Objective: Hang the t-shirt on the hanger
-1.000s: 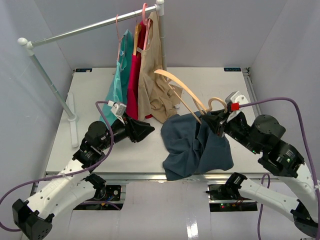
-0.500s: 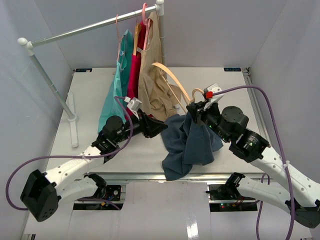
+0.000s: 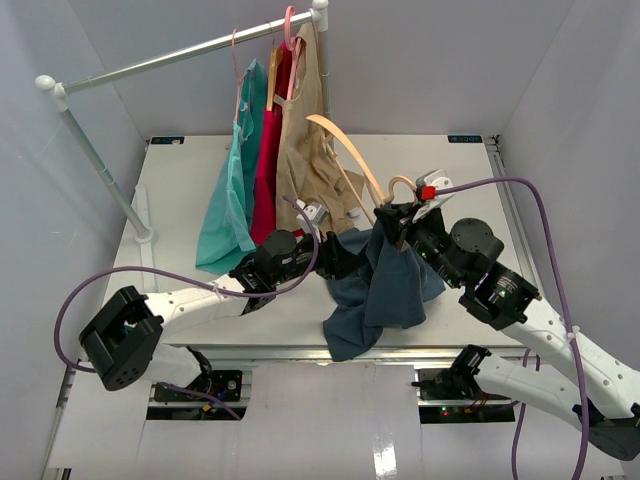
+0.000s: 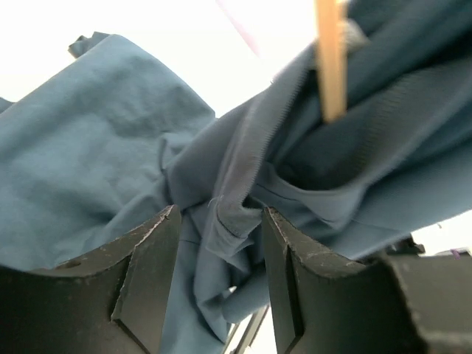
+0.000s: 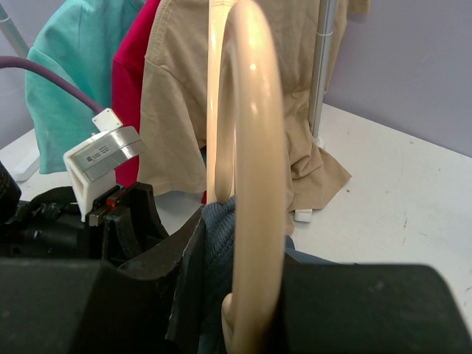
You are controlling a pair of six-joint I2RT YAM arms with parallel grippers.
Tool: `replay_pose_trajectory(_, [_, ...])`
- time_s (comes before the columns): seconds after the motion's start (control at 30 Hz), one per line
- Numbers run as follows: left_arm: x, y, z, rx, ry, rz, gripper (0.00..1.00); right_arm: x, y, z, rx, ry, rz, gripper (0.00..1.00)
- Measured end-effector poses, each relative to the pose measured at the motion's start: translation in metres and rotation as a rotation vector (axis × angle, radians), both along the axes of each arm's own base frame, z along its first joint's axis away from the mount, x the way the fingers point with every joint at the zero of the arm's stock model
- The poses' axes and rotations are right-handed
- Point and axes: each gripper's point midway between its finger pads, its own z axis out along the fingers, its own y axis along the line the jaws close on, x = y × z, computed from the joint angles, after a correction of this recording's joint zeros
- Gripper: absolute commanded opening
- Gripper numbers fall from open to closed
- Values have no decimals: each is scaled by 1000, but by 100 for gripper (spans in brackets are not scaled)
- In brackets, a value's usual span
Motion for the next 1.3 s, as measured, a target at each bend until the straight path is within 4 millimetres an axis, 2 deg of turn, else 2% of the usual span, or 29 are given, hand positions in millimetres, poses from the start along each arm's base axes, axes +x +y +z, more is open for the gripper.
replay_pose_trajectory(0.2, [11, -9, 0, 10, -1, 40, 60, -1, -1, 2, 8, -7, 0, 8])
replay_pose_trajectory(0.5, [20, -14, -2, 21, 9, 89, 58, 0, 0, -6, 0, 0, 0, 8])
replay_pose_trajectory(0.57, [22, -14, -3, 34, 13, 108, 52, 0, 0, -7, -1, 0, 0, 8])
replay_pose_trajectory(0.6, [23, -15, -3, 41, 16, 115, 45, 0, 0, -7, -1, 0, 0, 8])
replay_pose_trajectory(0.63, [24, -15, -4, 46, 18, 124, 32, 0, 0, -6, 1, -1, 0, 8])
replay_pose_trajectory(0.7, [26, -13, -6, 60, 20, 144, 0, 0, 0, -6, 2, -2, 0, 8])
replay_pose_trajectory(0.9, [36, 1, -19, 142, 42, 226, 0, -3, -5, -8, -23, -15, -1, 8])
replay_pose_trajectory(0.97, [40, 11, -14, 167, 37, 270, 0, -7, -12, -11, -54, -24, 0, 8])
replay_pose_trajectory(1.03, [45, 24, 0, 171, 26, 305, 0, -15, -21, -6, -68, -47, 6, 8])
replay_pose_trajectory(1.1, [56, 43, 24, 160, 9, 355, 0, -25, -33, -4, -83, -66, 13, 8])
replay_pose_trajectory(1.2, [78, 83, 73, 128, -33, 447, 0, -45, -51, 2, -97, -85, 37, 8])
replay_pose_trajectory(1.3, [85, 116, 126, 73, -93, 497, 0, -66, -55, 9, -97, -96, 118, 8])
